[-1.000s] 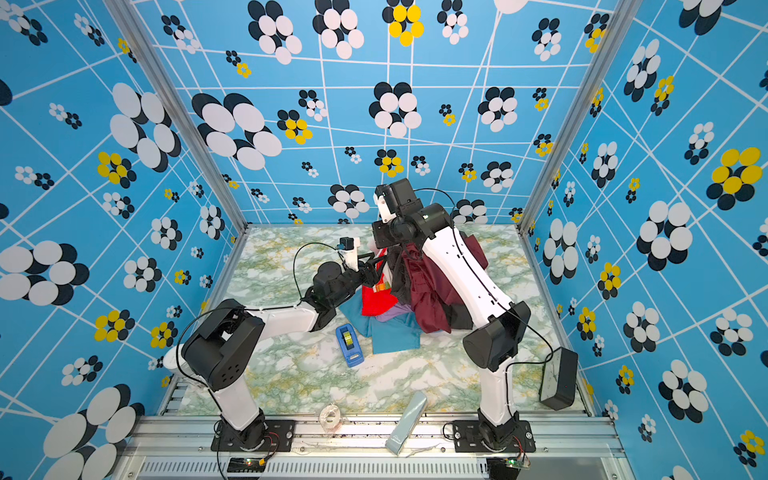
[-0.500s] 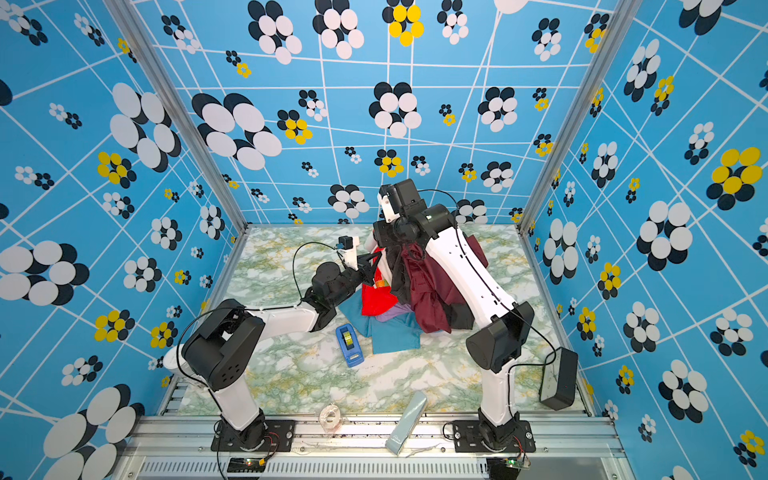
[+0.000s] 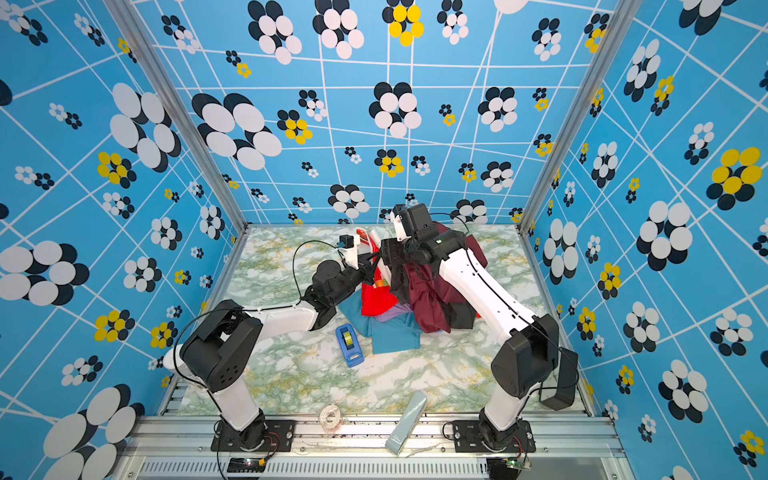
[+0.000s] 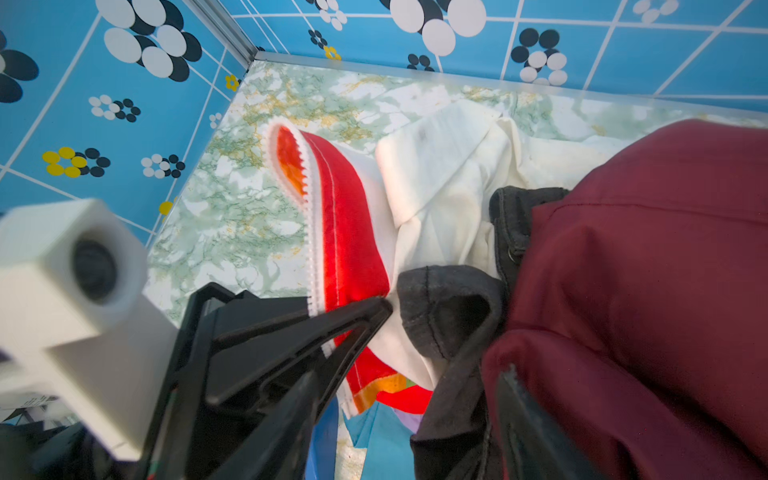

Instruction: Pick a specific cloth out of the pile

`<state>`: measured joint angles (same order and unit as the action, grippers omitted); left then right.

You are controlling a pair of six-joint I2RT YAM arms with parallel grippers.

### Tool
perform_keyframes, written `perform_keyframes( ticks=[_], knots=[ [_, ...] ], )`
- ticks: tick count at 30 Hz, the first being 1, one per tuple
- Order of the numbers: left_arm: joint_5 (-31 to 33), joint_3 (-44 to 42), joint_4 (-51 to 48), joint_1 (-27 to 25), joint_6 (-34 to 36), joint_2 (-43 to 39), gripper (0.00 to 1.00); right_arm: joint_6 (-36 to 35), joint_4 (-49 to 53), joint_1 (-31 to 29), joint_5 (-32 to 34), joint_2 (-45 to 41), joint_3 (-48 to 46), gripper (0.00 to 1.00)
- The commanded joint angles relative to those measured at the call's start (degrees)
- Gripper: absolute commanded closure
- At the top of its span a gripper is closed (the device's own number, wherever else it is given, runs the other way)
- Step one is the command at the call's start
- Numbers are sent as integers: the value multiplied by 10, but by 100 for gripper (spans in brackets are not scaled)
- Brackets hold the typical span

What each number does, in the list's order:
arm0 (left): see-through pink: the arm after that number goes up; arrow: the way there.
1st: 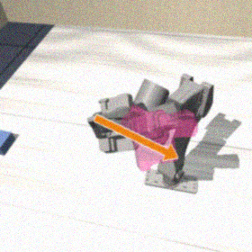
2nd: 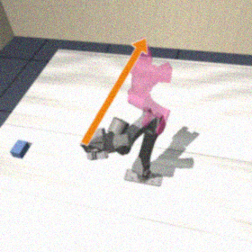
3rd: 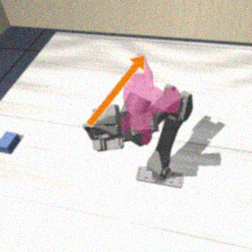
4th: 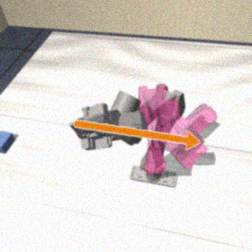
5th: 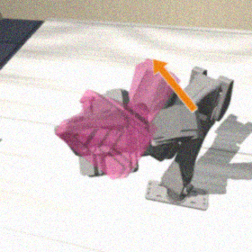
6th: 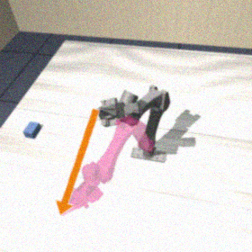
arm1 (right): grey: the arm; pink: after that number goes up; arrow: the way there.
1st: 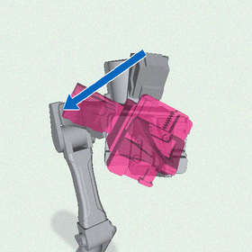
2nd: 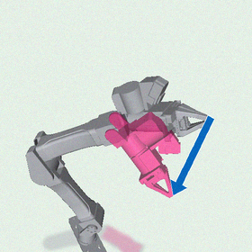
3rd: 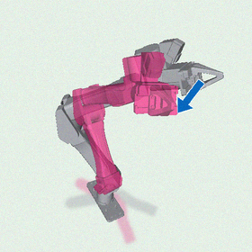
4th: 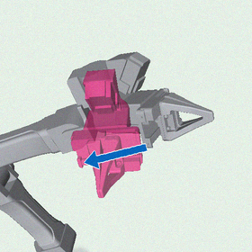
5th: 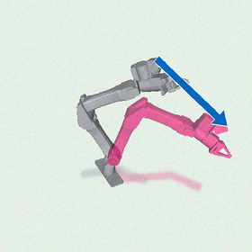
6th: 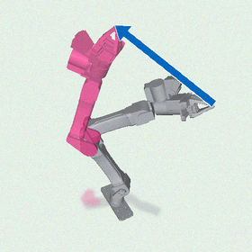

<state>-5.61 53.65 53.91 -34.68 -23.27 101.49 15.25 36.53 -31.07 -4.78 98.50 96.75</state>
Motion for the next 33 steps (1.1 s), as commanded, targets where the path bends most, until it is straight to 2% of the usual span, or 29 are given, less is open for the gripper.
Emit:
perform_keyframes(
  ticks=[1, 5, 9, 13, 17, 19, 21, 24, 27, 33],
  knots=[
    [-5, 25, 43, 0, 9, -39, 100, 22, -43, 4, -28, 22, -21, 33],
    [4, 24, 38, -1, 12, -43, 100, 33, -54, 11, -46, 36, -40, 40],
    [8, 24, 30, 0, 18, -45, 100, 30, -64, 13, -45, 29, -77, 43],
    [9, 25, 30, 0, 17, -46, 100, 31, -91, 13, -65, 31, -105, 39],
    [7, 29, 29, -1, 13, -45, 100, 40, -118, 13, -68, 41, -118, 27],
    [4, 30, 28, 0, 12, -45, 100, 43, -128, 13, -64, 44, -124, 27],
    [2, 31, 28, 0, 10, -45, 100, 47, -131, 13, -47, 47, -126, 35],
    [1, 30, 29, 0, 10, -49, 100, 50, -132, 13, -24, 51, -127, 65],
    [0, 29, 29, 0, 8, -56, 100, 54, -132, 14, -11, 54, -128, 99],
    [-3, 23, 19, -1, 14, -69, 100, 64, -145, 21, 13, 40, -141, 100]
  ],
)
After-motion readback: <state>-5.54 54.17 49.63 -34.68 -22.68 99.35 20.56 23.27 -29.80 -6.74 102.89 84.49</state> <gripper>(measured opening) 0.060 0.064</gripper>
